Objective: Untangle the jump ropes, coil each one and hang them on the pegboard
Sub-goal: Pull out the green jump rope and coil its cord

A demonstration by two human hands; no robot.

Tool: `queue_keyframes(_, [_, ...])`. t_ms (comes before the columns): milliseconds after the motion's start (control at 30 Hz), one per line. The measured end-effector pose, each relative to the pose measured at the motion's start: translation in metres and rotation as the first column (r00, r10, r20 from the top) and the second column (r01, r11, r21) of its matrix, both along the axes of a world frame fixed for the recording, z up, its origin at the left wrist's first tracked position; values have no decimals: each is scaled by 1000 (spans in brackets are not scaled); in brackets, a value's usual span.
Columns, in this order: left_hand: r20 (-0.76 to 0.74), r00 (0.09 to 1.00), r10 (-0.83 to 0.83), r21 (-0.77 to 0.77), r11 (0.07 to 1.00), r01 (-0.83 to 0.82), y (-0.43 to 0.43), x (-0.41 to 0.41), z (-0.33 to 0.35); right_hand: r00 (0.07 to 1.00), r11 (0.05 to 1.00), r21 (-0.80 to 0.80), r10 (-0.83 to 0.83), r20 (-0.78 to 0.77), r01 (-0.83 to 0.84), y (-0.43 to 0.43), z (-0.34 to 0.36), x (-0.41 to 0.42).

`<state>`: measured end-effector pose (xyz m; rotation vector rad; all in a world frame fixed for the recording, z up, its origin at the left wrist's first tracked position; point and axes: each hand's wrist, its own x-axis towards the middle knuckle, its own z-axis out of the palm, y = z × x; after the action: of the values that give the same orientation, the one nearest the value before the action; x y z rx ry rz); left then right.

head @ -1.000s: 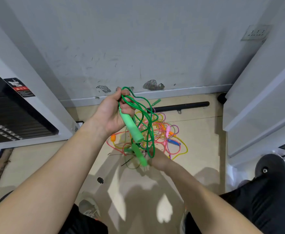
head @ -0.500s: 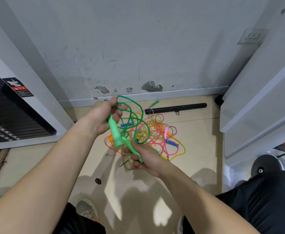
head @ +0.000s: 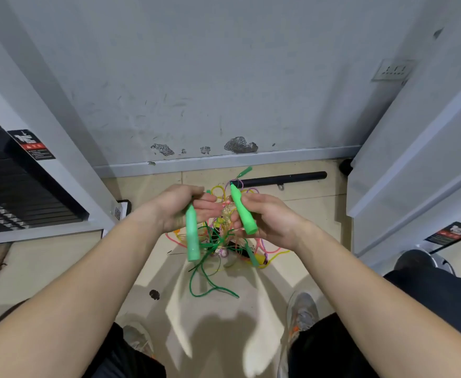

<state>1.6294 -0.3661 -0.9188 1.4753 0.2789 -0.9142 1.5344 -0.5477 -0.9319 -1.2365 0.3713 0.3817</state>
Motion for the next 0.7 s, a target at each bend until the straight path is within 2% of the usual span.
queue_keyframes(167, [-62, 997, 43, -192, 980, -54, -14, -23, 14, 976, 945, -267, 210, 51, -189, 16, 19, 1])
queue_keyframes(267, [-106, 987, 121, -211, 967, -141, -15, -30, 14, 961, 883, -436, 250, 120, -175, 29, 22, -4])
queue_keyframes(400, [-153, 974, 165, -243, 950, -199, -15, -37, 17, 935, 818, -556, 299, 190, -149, 34, 24, -11])
queue_keyframes(433, [-133, 979, 153, -236, 955, -181, -16, -40, 17, 918, 751, -641, 349, 187, -154, 34, 26, -12])
queue_keyframes(467, [-88, 987, 132, -216, 965, -149, -16, -43, 15, 899, 613, -774, 413, 142, -159, 33, 27, -12])
queue_keyframes(533, [57, 996, 62, -136, 989, -54, -14, -44, 7, 896, 239, -964, 445, 0, -119, 26, 28, -8])
queue_keyframes(567, [126, 992, 26, -105, 994, -12, -12, -43, 4, 917, 143, -988, 399, -2, -65, 20, 29, -5])
queue_keyframes(600, [165, 986, -4, -92, 996, 20, -8, -41, 2, 934, 137, -990, 356, 37, -13, 12, 29, 0])
queue_keyframes(633, [175, 984, -29, -94, 994, 46, -5, -38, 1, 940, 188, -982, 328, 91, 29, 2, 26, 5])
queue_keyframes(700, [149, 986, -79, -120, 988, 98, 2, -35, 1, 903, 353, -935, 391, 181, 35, -11, 23, 14])
